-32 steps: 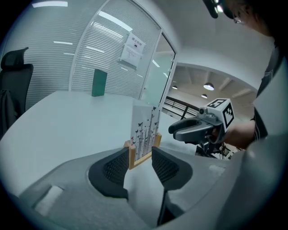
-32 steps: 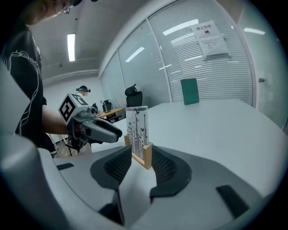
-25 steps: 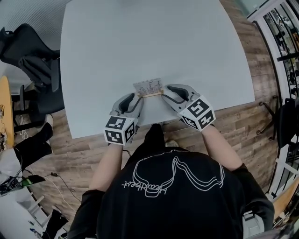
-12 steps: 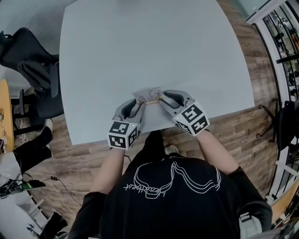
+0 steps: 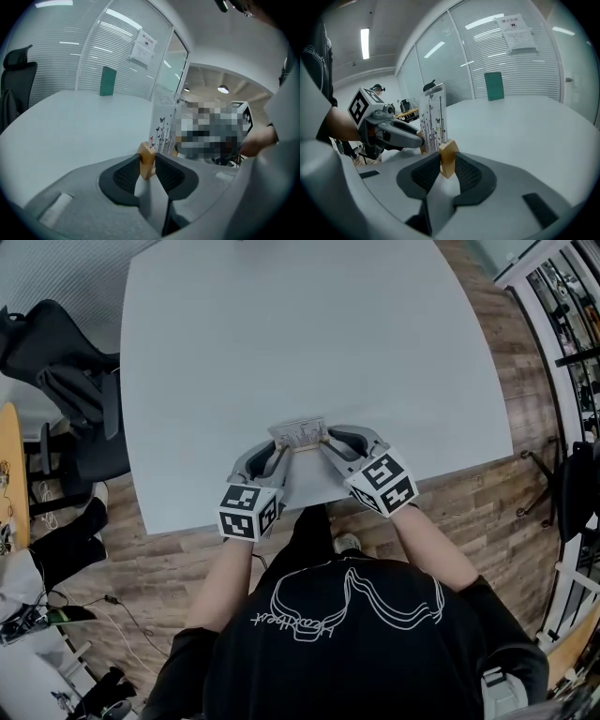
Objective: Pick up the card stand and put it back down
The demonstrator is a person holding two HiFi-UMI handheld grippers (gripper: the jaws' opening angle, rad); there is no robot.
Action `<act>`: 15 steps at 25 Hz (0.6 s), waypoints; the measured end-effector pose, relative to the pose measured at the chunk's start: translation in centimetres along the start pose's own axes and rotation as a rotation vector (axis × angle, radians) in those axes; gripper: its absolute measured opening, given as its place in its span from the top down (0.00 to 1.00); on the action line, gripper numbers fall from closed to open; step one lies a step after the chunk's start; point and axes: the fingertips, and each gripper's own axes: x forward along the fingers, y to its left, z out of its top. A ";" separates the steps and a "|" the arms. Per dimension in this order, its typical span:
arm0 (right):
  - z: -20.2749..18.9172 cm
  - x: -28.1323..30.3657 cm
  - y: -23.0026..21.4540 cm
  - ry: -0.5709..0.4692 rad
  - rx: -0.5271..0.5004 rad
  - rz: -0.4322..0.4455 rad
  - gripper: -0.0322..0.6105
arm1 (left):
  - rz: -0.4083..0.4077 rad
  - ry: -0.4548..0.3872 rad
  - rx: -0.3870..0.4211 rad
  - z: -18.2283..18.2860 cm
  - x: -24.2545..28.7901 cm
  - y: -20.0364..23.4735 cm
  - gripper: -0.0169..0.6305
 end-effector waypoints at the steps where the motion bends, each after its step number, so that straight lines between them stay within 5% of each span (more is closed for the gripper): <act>1: 0.0 0.2 -0.1 0.001 0.005 0.000 0.79 | 0.001 0.000 -0.003 0.0 0.1 0.1 0.81; 15: 0.3 -0.7 0.0 -0.010 -0.002 -0.032 0.81 | 0.001 0.029 0.013 0.2 -0.4 -0.7 0.81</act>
